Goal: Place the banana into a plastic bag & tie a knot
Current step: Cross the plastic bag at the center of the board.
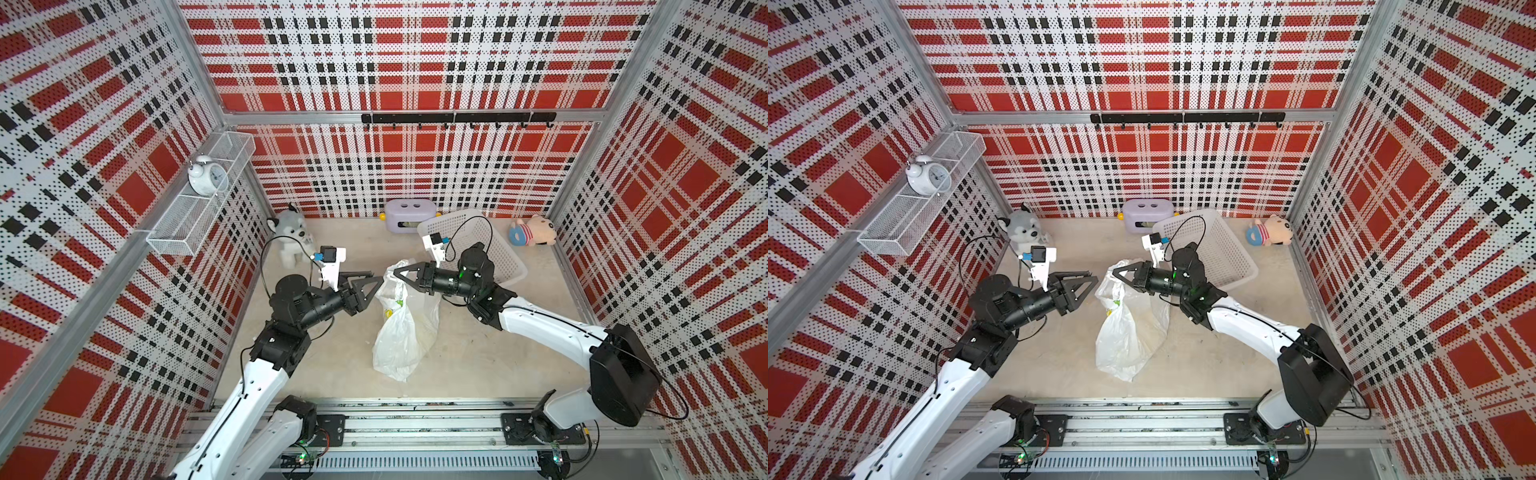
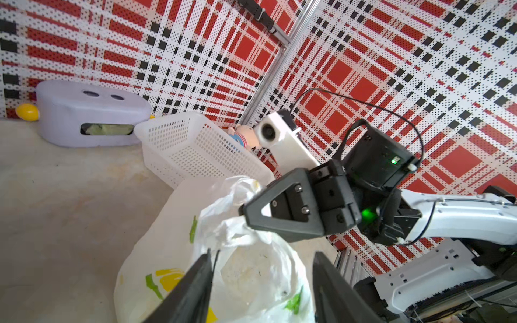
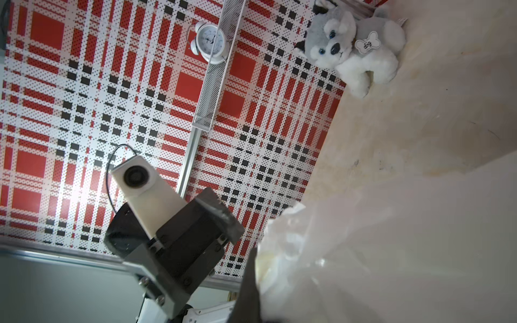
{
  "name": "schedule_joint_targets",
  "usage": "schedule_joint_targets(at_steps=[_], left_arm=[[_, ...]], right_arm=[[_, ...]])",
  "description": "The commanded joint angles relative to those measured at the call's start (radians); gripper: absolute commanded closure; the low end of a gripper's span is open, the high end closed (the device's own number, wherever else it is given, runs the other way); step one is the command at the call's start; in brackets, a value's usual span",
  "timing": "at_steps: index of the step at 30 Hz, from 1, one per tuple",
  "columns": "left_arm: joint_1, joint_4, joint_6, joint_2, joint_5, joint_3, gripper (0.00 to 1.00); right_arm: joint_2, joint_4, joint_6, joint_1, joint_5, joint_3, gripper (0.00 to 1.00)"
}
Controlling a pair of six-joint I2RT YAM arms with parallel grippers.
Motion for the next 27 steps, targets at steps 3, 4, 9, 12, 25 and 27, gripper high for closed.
schedule_joint_targets(at_steps=[3,4,9,12,25,27], left_arm=[[0.012,0.174,-0.167,-0.013,0.13,-0.054,0.42],[0.014,0.191,-0.185,-0.016,0.14,-0.058,0.43],[0.022,0.33,-0.308,0.001,0.197,-0.099,0.45],[0.023,0.352,-0.318,0.027,0.191,-0.11,0.45],[0.001,0.5,-0.365,0.119,0.204,-0.14,0.45],[-0.004,0.518,-0.37,0.13,0.203,-0.14,0.45]], right_arm=[[0.004,0.155,-0.001,-0.028,-0.104,-0.033,1.0],[0.007,0.18,0.012,-0.033,-0.114,-0.041,1.0],[0.015,0.195,0.026,-0.04,-0.132,-0.041,1.0],[0.018,0.2,0.032,-0.04,-0.135,-0.038,1.0],[0.021,0.22,0.059,-0.04,-0.144,-0.04,1.0],[0.023,0.224,0.064,-0.04,-0.144,-0.041,1.0]])
